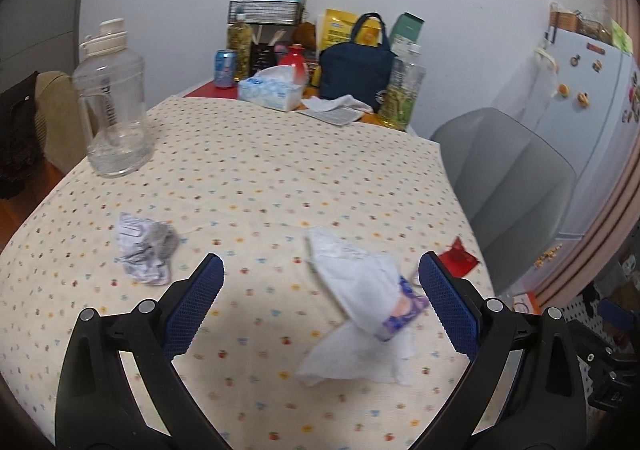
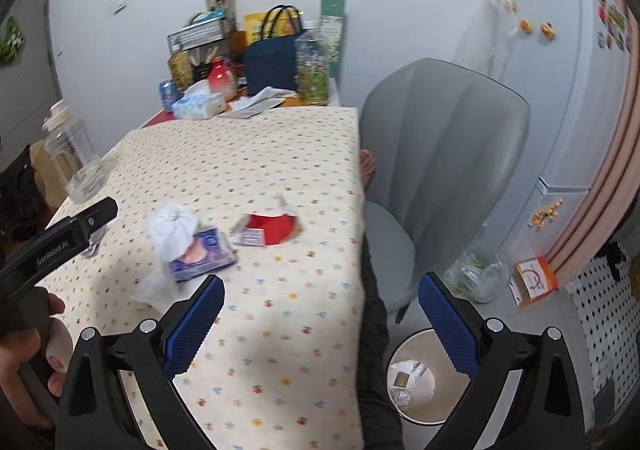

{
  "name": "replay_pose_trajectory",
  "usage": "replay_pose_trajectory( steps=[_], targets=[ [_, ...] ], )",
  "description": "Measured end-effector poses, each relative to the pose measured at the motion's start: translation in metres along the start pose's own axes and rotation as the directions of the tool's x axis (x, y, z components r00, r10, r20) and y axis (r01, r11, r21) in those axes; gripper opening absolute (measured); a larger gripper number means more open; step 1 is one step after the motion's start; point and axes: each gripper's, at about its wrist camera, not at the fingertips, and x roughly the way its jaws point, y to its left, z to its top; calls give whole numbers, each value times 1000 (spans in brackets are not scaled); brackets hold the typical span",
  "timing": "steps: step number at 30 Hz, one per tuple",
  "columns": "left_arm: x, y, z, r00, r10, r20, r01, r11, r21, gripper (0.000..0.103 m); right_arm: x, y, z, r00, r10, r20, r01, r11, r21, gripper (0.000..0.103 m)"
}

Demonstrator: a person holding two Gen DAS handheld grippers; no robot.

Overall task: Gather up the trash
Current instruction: 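Reach the left tool to the crumpled printed paper and close on it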

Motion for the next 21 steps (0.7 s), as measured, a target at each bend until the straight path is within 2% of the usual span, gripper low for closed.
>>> replay_pose_trajectory(
  steps=[11, 14, 21],
  targets=[
    [13, 73, 5, 995, 103, -4, -103, 989, -104, 97, 22, 56, 10, 998, 63, -19, -65, 995, -79, 94],
    [19, 86, 5, 992, 122, -18, -124, 985, -122, 97, 31, 66, 11, 996, 85, -34, -88, 992, -90, 90],
    [33, 115, 4, 983, 178, -47, -183, 972, -149, 97, 58, 93, 19, 990, 126, -70, -133, 985, -110, 89]
  ],
)
